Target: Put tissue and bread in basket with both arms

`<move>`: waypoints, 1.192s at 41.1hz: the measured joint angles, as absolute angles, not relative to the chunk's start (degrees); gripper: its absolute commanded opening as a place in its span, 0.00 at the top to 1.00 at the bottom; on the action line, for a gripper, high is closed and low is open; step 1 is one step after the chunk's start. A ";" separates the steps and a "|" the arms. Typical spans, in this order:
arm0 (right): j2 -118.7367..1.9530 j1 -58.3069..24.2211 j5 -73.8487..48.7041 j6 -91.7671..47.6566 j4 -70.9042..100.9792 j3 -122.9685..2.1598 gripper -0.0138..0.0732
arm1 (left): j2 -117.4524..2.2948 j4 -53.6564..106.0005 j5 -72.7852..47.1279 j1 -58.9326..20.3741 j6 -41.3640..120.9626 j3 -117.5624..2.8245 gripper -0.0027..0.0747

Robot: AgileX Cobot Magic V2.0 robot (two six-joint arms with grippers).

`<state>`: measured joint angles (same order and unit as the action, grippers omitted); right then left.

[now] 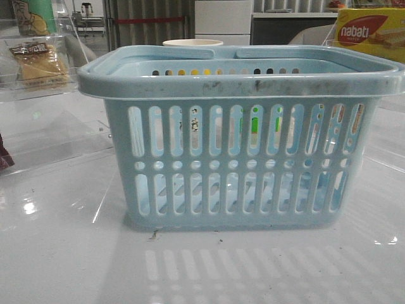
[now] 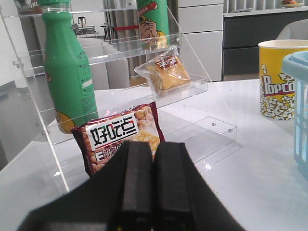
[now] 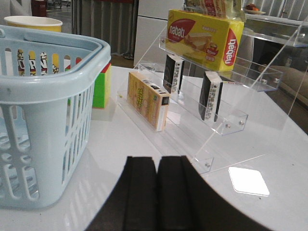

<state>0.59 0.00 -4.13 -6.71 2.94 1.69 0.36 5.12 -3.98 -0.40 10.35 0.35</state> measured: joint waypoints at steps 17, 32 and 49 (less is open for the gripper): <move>0.59 0.00 -4.13 -6.71 2.94 1.69 0.78 | 0.36 5.12 -3.98 -0.40 10.35 0.35 0.85; 0.59 0.00 -0.91 -6.71 2.94 1.69 0.78 | 0.36 5.12 -3.70 -0.40 10.35 0.35 0.85; 0.59 0.00 -4.52 -6.71 2.94 -11.32 0.78 | 0.36 6.70 1.38 -0.40 10.35 -9.17 0.85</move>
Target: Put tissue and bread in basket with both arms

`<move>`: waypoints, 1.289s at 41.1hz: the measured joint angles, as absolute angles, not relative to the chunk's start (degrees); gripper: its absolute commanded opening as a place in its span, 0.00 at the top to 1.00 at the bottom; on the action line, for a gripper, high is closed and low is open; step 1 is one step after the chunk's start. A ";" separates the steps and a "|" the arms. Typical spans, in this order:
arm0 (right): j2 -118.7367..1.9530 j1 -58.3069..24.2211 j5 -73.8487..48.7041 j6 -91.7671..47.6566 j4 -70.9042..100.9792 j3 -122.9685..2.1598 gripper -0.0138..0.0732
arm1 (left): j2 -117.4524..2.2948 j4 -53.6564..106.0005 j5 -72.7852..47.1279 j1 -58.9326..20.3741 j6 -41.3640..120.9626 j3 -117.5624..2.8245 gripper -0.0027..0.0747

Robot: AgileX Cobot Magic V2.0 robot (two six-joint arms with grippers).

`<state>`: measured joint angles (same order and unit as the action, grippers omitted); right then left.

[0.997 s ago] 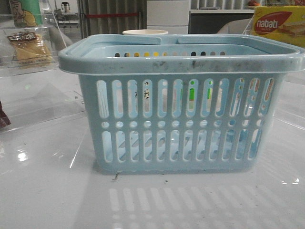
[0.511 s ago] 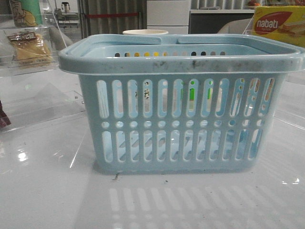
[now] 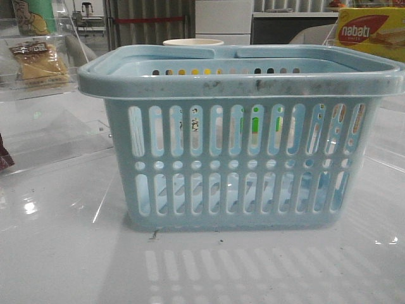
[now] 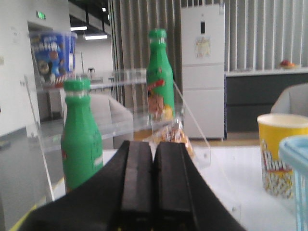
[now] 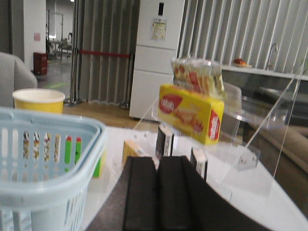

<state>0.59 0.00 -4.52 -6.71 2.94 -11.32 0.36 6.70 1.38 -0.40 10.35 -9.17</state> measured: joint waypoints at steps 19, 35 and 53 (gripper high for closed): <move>-20.51 0.09 -25.91 -6.71 2.94 -42.62 0.78 | -15.59 7.22 -22.19 -0.40 10.35 -41.85 0.85; -35.77 0.09 -41.16 -6.71 2.94 -43.83 0.78 | -29.18 7.57 -40.86 -0.40 10.35 -43.44 0.85; -48.64 0.09 -47.53 -6.71 2.94 -43.83 0.43 | -38.11 7.68 -43.94 -0.40 10.35 -43.44 0.61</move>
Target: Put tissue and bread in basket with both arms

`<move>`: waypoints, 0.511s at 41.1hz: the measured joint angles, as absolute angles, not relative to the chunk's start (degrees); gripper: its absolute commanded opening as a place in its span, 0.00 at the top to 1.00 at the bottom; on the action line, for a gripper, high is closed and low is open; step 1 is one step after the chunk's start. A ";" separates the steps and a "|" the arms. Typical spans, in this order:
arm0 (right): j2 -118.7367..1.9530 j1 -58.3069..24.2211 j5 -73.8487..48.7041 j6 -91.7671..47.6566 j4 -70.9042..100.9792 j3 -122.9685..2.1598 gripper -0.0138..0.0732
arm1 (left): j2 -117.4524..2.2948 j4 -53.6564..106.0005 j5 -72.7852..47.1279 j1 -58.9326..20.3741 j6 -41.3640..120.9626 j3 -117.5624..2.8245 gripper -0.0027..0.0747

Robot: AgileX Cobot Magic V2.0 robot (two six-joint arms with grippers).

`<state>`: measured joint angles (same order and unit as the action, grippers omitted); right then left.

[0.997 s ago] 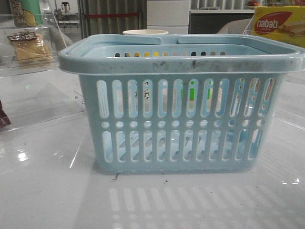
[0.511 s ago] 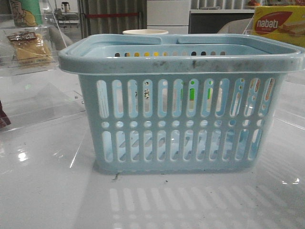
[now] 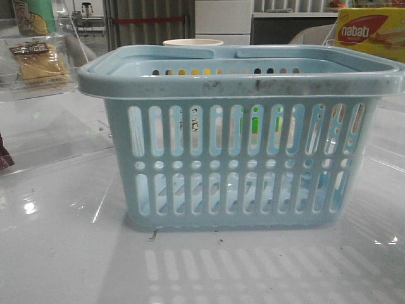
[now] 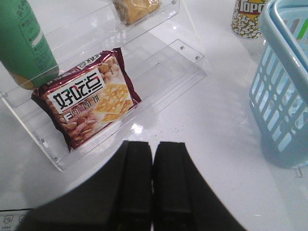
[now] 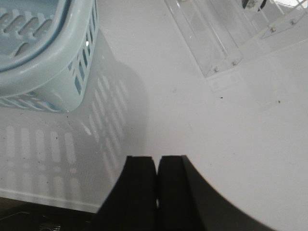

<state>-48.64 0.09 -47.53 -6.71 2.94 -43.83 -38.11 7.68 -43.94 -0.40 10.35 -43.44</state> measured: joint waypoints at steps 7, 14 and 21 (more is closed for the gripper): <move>-51.98 0.09 -46.45 -6.71 2.94 -43.83 0.19 | -38.69 7.31 -43.94 -0.40 10.35 -43.44 0.32; -55.21 0.21 -42.66 -6.60 2.82 -43.83 0.20 | -38.79 7.31 -43.94 -0.40 10.35 -43.44 0.36; -58.62 3.63 -37.60 -4.92 2.82 -45.21 0.20 | -38.79 7.31 -43.94 -0.40 10.35 -43.44 0.40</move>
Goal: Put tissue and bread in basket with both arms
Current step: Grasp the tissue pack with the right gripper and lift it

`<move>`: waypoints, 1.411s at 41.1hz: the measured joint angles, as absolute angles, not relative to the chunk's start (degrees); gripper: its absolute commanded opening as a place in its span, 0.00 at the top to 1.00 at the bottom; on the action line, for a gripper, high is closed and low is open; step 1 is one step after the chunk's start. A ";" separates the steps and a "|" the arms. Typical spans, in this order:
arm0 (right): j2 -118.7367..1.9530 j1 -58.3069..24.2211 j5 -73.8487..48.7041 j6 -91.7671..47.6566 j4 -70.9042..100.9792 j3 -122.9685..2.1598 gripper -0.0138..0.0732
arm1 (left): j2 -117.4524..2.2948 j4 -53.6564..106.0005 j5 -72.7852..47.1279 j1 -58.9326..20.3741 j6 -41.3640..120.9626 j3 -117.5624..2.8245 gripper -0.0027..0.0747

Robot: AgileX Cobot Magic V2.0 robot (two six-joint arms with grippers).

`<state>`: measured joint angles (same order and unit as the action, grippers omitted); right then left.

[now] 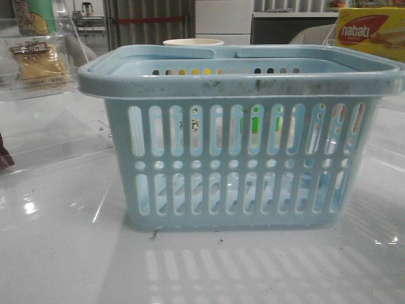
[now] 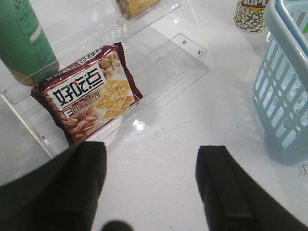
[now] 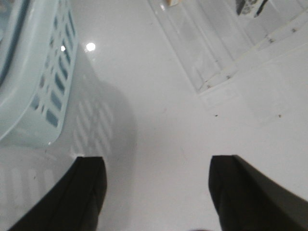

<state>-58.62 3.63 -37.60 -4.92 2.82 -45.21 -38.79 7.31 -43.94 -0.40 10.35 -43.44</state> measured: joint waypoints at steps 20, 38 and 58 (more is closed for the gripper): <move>-78.13 12.11 -37.06 -4.07 2.63 -63.80 0.20 | -38.79 7.23 -43.94 -0.40 10.35 -43.44 0.56; -96.22 12.11 -31.50 -4.07 2.38 -76.39 0.20 | -38.79 7.23 -43.94 -0.40 10.35 -43.44 0.69; -105.08 12.11 -26.73 -4.04 2.38 -79.38 0.57 | -38.79 7.23 -43.83 -0.40 10.35 -43.44 0.82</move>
<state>-105.08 12.11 -26.73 -4.04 2.38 -79.38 -38.79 7.23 -43.83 -0.40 10.35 -43.44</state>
